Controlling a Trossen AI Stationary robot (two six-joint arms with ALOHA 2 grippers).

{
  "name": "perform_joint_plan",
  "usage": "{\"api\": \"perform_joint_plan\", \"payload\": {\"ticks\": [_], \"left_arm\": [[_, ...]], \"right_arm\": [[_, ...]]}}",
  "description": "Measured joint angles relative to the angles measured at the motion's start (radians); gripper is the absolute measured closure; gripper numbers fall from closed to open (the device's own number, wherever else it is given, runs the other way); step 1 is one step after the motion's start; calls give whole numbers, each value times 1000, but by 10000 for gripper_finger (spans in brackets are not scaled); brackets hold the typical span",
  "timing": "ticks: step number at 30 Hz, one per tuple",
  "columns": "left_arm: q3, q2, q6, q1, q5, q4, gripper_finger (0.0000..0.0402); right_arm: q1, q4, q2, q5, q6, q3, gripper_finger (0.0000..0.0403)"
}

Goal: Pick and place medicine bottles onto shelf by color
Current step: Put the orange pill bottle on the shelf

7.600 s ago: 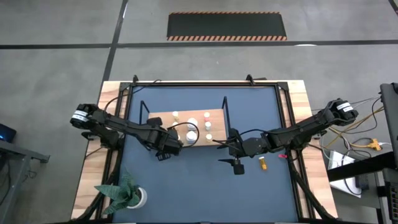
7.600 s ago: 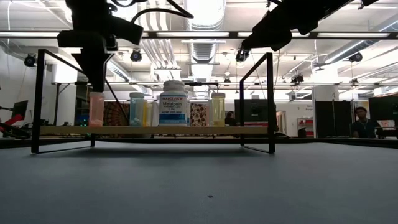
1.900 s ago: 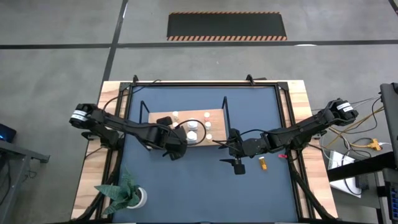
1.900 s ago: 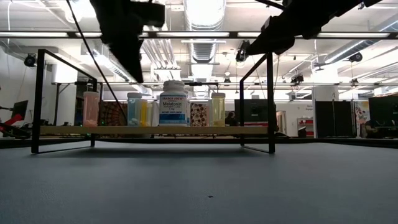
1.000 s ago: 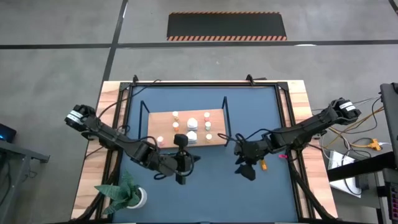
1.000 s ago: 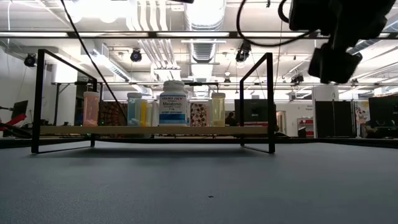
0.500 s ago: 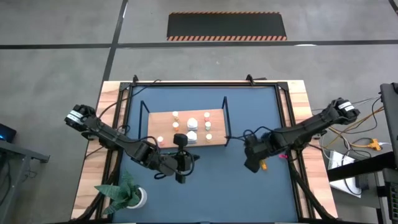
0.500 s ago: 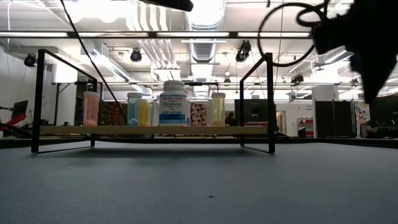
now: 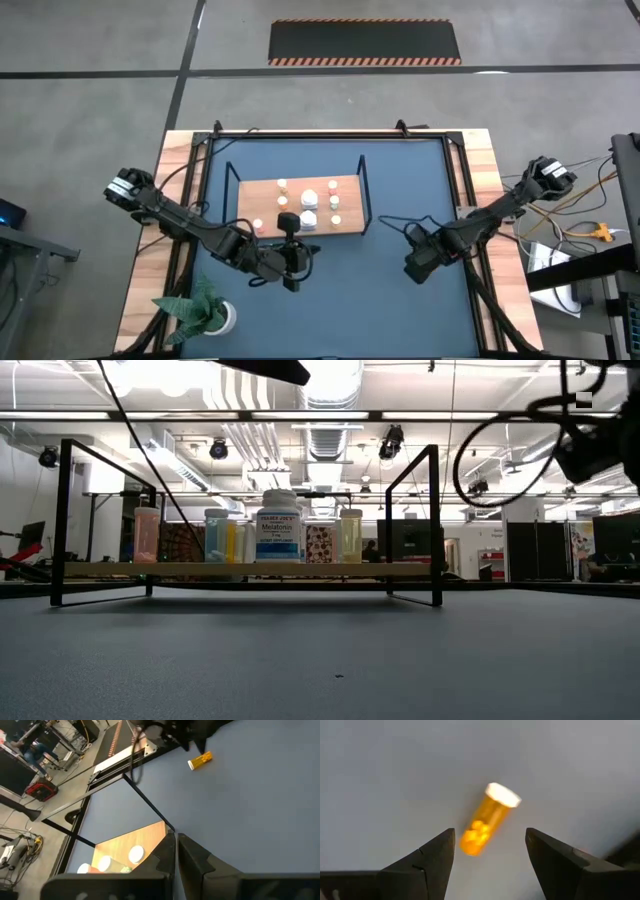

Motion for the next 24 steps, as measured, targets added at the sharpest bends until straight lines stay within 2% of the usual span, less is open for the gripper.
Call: {"api": "perform_joint_plan", "payload": {"ticks": [6, 15, 24], "left_arm": [[0, 0, 0, 0, -4, 1, 402], [0, 0, -3, 0, -4, 8, 402], [0, 0, -2, 0, -4, 21, 402]], "right_arm": [[29, 206, 0, -38, 40, -95, 170], [34, 239, 1, -43, 79, -173, 174], [34, 232, -3, -29, 61, -201, 242]]}}
